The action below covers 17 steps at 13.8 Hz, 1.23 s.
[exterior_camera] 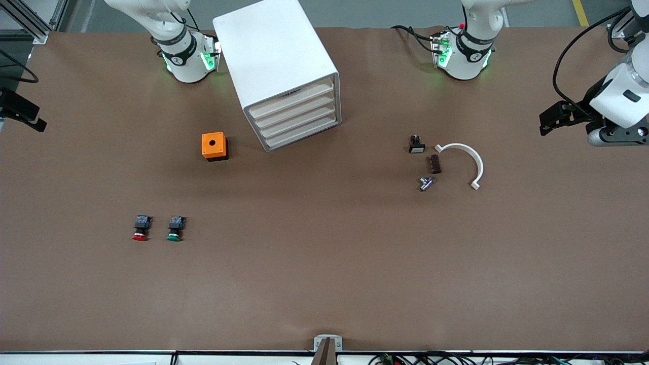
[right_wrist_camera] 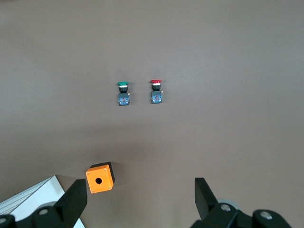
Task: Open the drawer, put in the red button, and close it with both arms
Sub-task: 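Move the left gripper toward the white drawer cabinet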
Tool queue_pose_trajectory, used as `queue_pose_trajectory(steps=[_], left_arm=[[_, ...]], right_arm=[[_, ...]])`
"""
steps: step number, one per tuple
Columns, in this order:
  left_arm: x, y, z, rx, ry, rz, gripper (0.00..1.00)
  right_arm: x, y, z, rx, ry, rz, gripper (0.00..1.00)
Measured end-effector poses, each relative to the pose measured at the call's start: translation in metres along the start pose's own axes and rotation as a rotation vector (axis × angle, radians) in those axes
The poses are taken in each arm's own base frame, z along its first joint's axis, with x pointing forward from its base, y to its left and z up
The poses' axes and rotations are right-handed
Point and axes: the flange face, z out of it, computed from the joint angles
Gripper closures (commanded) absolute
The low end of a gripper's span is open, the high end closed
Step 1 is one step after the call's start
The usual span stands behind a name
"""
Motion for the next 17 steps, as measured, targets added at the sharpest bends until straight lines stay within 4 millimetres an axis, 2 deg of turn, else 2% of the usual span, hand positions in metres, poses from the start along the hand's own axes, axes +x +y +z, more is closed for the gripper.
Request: queue_pose_trajectory(steps=[5, 7, 12, 15, 17], left_arm=[[0.003, -0.001, -0.004, -0.002, 0.010, -0.002, 0.00], [0.006, -0.003, 0.000, -0.004, 0.001, -0.005, 0.00], [0.029, -0.010, 0.052, -0.020, -0.108, -0.008, 0.00], [0.041, -0.010, 0.075, -0.028, -0.151, -0.006, 0.00], [0.057, -0.008, 0.093, -0.037, -0.175, -0.029, 0.00]], right_arm=[[0.000, 0.001, 0.000, 0.000, 0.000, 0.001, 0.00], [0.000, 0.001, 0.000, 0.000, 0.000, 0.002, 0.00], [0.000, 0.001, 0.000, 0.000, 0.000, 0.003, 0.00], [0.000, 0.001, 0.000, 0.000, 0.000, 0.003, 0.00], [0.000, 0.002, 0.000, 0.000, 0.000, 0.003, 0.00]])
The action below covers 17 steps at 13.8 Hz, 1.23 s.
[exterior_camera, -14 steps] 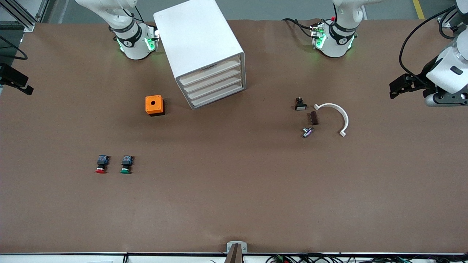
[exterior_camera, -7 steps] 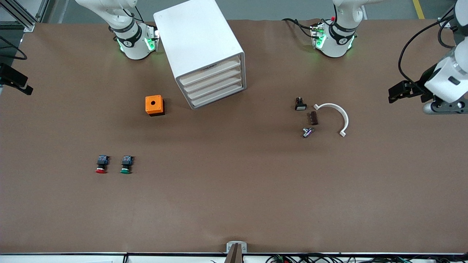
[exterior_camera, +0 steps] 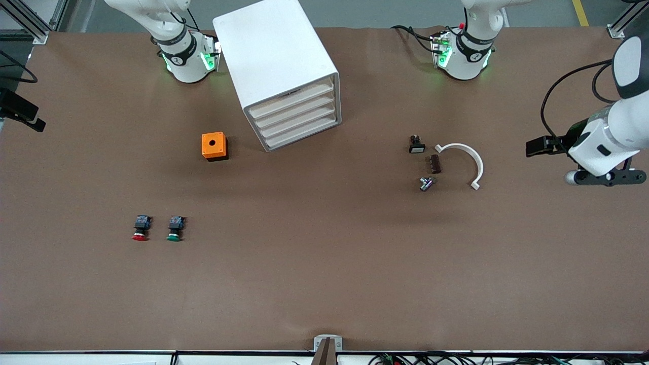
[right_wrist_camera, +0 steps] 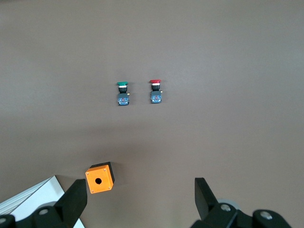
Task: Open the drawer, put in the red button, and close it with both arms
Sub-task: 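Move the left gripper toward the white drawer cabinet, then reach the left gripper to the drawer handle while the right gripper approaches the red button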
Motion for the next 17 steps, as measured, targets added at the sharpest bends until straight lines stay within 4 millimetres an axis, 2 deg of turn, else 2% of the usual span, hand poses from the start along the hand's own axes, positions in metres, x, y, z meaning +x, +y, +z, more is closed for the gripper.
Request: queue_pose_trajectory(steps=[2, 3, 4, 6, 8, 10, 12, 14, 17], left_arm=[[0.024, 0.009, 0.028, -0.010, -0.047, -0.113, 0.00], [0.036, 0.022, 0.045, -0.010, -0.076, -0.184, 0.00], [0.045, 0.043, 0.063, -0.003, -0.104, -0.256, 0.00], [0.055, 0.108, 0.095, 0.038, -0.144, -0.422, 0.00], [0.055, 0.169, 0.117, 0.081, -0.154, -0.618, 0.00], [0.051, 0.204, 0.131, 0.104, -0.173, -0.815, 0.00], [0.044, 0.216, 0.138, 0.118, -0.258, -1.034, 0.00], [0.038, 0.221, 0.146, 0.120, -0.417, -1.232, 0.00], [0.031, 0.232, 0.163, 0.147, -0.621, -1.318, 0.00]], right_arm=[[0.000, 0.000, 0.000, 0.000, 0.000, 0.001, 0.00], [0.000, 0.000, 0.000, 0.000, 0.000, 0.001, 0.00], [0.000, 0.001, 0.000, 0.000, 0.000, 0.001, 0.00], [0.001, 0.002, 0.001, 0.000, -0.003, 0.003, 0.00], [0.004, 0.002, 0.008, 0.000, -0.017, 0.004, 0.00], [0.010, 0.002, 0.019, -0.001, -0.038, 0.003, 0.00], [0.020, 0.001, 0.040, -0.001, -0.075, 0.003, 0.00], [0.034, -0.001, 0.069, -0.001, -0.121, -0.001, 0.00], [0.055, -0.004, 0.104, -0.001, -0.144, -0.006, 0.00]])
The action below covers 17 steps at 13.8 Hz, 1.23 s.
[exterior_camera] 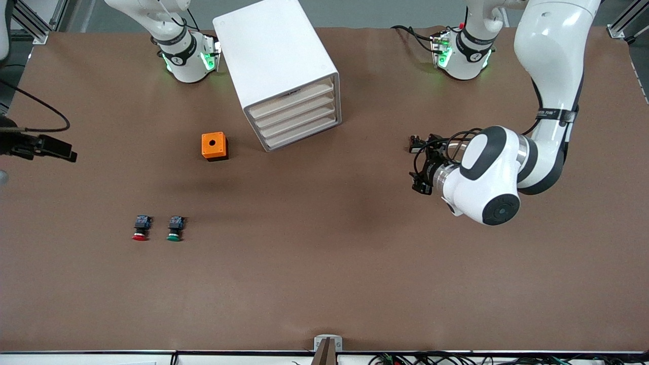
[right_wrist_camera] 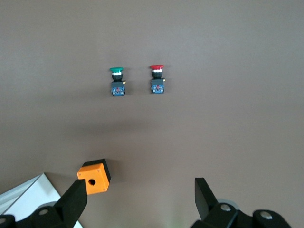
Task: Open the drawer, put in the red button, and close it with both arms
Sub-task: 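Reach the left gripper to the drawer handle while the right gripper approaches the red button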
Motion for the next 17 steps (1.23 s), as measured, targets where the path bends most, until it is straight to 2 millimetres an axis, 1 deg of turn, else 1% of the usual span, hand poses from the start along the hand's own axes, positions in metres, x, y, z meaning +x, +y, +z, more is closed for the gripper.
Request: queue_pose_trajectory(steps=[1, 3, 5, 6, 7, 9, 11, 13, 14, 15, 17], left_arm=[[-0.002, 0.003, 0.005, 0.025, -0.043, -0.010, 0.00], [0.000, 0.011, 0.016, 0.063, -0.082, -0.040, 0.00], [0.006, 0.023, 0.032, 0.102, -0.092, -0.115, 0.00], [0.007, 0.029, 0.041, 0.124, -0.098, -0.166, 0.00], [0.003, 0.034, 0.049, 0.151, -0.120, -0.222, 0.00], [-0.018, 0.037, 0.064, 0.210, -0.176, -0.317, 0.00], [-0.046, 0.033, 0.078, 0.258, -0.195, -0.379, 0.02], [-0.077, 0.027, 0.097, 0.302, -0.180, -0.438, 0.15], [-0.093, 0.024, 0.107, 0.329, -0.183, -0.455, 0.19], [-0.107, 0.021, 0.115, 0.358, -0.196, -0.462, 0.24], [-0.125, 0.022, 0.135, 0.403, -0.212, -0.470, 0.31]], right_arm=[[0.005, -0.002, 0.004, 0.000, 0.005, -0.003, 0.00], [0.012, -0.007, 0.015, -0.001, -0.008, -0.012, 0.00], [0.025, -0.009, 0.039, -0.001, -0.033, -0.016, 0.00], [0.035, -0.009, 0.051, -0.001, -0.030, -0.016, 0.00], [0.043, -0.009, 0.063, -0.001, -0.028, -0.015, 0.00], [0.058, -0.005, 0.093, -0.001, -0.051, -0.009, 0.00], [0.075, 0.001, 0.132, -0.002, -0.070, 0.000, 0.00], [0.092, 0.012, 0.170, -0.001, -0.064, 0.017, 0.00], [0.099, 0.019, 0.188, -0.004, -0.059, 0.023, 0.00], [0.105, 0.024, 0.203, -0.012, -0.058, 0.026, 0.00], [0.114, 0.029, 0.232, -0.024, -0.062, 0.026, 0.00]])
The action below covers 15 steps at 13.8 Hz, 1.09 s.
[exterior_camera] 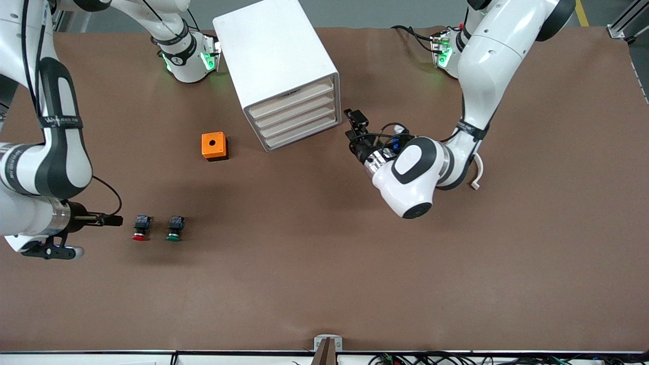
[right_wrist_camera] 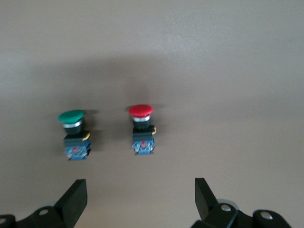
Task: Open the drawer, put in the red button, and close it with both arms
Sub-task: 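Reach the left gripper to the drawer handle while the right gripper approaches the red button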
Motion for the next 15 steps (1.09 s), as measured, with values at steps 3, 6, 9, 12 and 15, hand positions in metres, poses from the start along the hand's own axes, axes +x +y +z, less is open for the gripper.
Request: queue_pose_trajectory(steps=[3, 6, 9, 12, 15], left_arm=[[-0.018, 0.020, 0.033, 0.022, -0.027, -0.040, 0.37], [-0.033, 0.032, 0.059, 0.013, -0.049, -0.045, 0.43], [-0.046, 0.033, 0.083, 0.028, -0.057, -0.043, 0.42], [-0.056, 0.036, 0.117, 0.037, -0.027, -0.044, 0.42], [-0.059, 0.036, 0.132, 0.042, -0.008, -0.043, 0.43]], right_arm=[[0.010, 0.003, 0.036, -0.001, -0.014, 0.003, 0.00], [0.009, 0.002, 0.067, -0.001, -0.014, 0.001, 0.00], [0.004, -0.003, 0.089, 0.000, -0.025, -0.006, 0.00], [0.001, -0.004, 0.109, 0.000, 0.013, -0.008, 0.00], [-0.004, -0.005, 0.129, 0.001, 0.046, -0.010, 0.00]])
